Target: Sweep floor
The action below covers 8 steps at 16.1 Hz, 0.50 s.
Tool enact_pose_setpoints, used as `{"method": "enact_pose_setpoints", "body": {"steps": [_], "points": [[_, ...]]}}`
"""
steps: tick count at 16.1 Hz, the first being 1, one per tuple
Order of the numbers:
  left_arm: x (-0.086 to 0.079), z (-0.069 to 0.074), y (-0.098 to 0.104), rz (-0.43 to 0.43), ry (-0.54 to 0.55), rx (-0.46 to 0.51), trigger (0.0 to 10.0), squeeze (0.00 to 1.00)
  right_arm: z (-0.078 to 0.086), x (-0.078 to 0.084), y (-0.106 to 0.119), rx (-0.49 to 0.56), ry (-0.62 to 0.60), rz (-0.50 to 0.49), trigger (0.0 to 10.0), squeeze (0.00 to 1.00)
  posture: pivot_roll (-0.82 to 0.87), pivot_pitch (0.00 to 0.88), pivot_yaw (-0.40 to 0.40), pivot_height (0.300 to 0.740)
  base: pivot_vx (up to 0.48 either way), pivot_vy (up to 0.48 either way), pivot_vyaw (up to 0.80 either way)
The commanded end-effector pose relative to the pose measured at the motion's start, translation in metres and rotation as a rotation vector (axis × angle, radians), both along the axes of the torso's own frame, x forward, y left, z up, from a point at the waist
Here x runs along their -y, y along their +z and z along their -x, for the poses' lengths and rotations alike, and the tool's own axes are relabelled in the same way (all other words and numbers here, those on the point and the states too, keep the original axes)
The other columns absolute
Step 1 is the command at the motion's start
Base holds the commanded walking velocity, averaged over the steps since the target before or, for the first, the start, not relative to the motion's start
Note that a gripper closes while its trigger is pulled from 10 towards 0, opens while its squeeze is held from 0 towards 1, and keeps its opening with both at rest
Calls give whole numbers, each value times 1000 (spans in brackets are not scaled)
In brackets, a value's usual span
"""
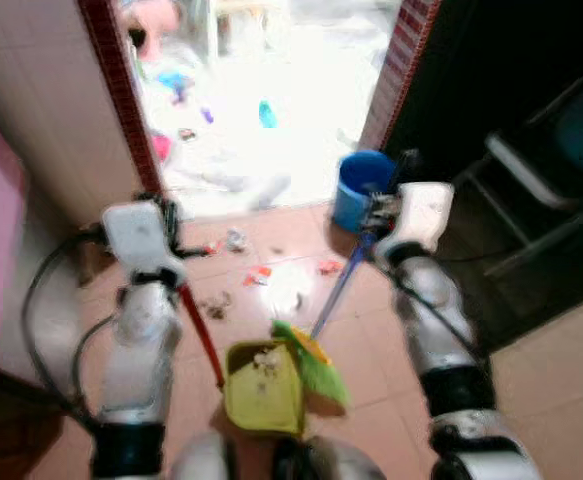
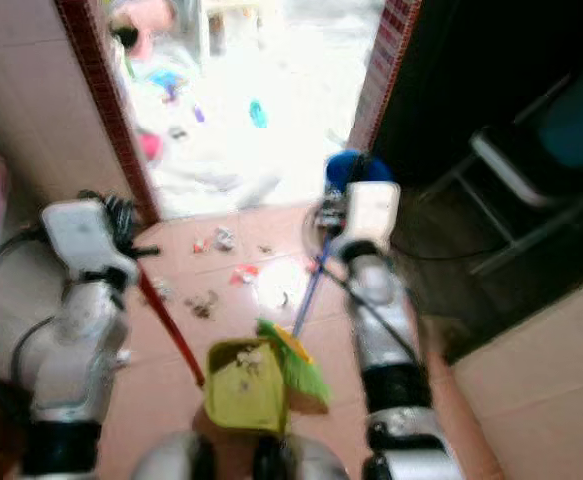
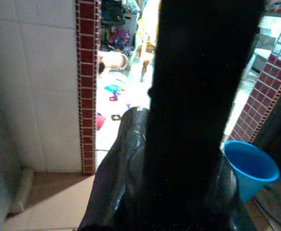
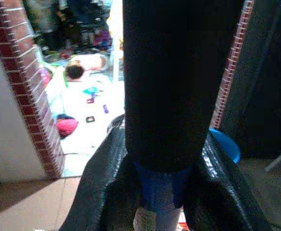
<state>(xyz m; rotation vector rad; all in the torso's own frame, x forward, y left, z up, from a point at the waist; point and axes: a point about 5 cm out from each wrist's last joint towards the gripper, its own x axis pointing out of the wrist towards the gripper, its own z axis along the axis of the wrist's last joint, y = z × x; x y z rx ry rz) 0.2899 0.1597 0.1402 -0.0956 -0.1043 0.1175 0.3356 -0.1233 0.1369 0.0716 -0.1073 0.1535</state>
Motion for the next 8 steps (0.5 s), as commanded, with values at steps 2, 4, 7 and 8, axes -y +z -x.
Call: {"method": "enact_pose_setpoints", "body": {"steps": [2,4,7,8], "points": [[5,-4,9,14,-19,39,10000,0,-2,3,10,45,-11,3,10000,0,-7,85,-48,740,0,-313,0],[5,-4,9,14,-17,38,10000,0,-1,2,10,48,-1,4,10000,0,-7,84,-48,740,0,-311,0],[4,-5,11,15,-13,42,10000,0,-2,1,11,57,10,6,10000,0,-6,84,-48,740,0,-314,371],[4,-6,11,15,-10,43,10000,0,-2,1,12,59,12,5,10000,0,-6,84,-48,740,0,-307,619]]}}
